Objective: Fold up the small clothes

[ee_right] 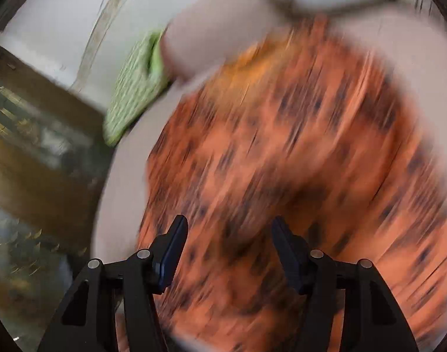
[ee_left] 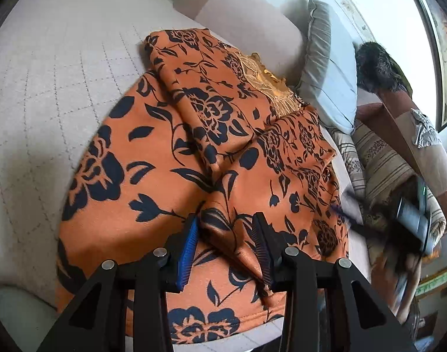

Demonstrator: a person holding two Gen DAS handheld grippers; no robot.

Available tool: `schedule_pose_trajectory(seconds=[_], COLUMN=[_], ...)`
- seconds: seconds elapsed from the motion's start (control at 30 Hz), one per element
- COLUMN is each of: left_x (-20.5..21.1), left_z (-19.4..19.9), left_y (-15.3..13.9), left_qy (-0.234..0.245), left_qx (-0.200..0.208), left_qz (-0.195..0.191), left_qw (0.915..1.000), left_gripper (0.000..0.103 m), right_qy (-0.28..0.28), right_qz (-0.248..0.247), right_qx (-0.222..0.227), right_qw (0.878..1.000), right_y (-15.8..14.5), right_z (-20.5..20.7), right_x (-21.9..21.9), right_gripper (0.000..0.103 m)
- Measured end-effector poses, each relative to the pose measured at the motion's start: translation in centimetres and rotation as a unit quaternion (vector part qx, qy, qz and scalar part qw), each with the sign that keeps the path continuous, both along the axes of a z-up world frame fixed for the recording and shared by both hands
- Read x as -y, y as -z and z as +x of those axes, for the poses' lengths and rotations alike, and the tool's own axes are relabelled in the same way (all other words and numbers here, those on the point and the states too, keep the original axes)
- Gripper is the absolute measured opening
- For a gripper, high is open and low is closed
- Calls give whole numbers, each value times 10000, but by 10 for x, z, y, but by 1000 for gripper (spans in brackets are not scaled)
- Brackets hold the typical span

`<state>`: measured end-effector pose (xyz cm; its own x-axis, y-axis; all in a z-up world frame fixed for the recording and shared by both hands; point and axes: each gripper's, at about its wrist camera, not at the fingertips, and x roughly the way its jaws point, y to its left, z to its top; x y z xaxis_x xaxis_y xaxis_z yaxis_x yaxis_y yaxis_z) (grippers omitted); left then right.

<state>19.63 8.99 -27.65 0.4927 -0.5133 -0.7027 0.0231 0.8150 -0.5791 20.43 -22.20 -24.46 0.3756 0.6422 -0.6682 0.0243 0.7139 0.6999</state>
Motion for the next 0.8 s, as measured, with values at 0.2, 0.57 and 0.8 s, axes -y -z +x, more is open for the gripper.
schedule_pose_trajectory(seconds=[0.2, 0.57, 0.8], left_x=[-5, -43, -54], left_z=[-6, -50, -46], left_y=[-15, -49, -42], left_qy=[79, -714, -1123], left_qx=[139, -18, -434], left_qz=[-17, 723, 1375], left_qw=[9999, 9948, 9832], left_gripper=[6, 51, 55], right_qy=[-178, 165, 1188], right_qz=[-794, -571, -781], right_qx=[-277, 249, 134], right_qw=[9963, 9979, 9898], right_y=[26, -35, -41], right_z=[-14, -92, -121], right_x=[-53, 0, 110], right_gripper=[8, 71, 72])
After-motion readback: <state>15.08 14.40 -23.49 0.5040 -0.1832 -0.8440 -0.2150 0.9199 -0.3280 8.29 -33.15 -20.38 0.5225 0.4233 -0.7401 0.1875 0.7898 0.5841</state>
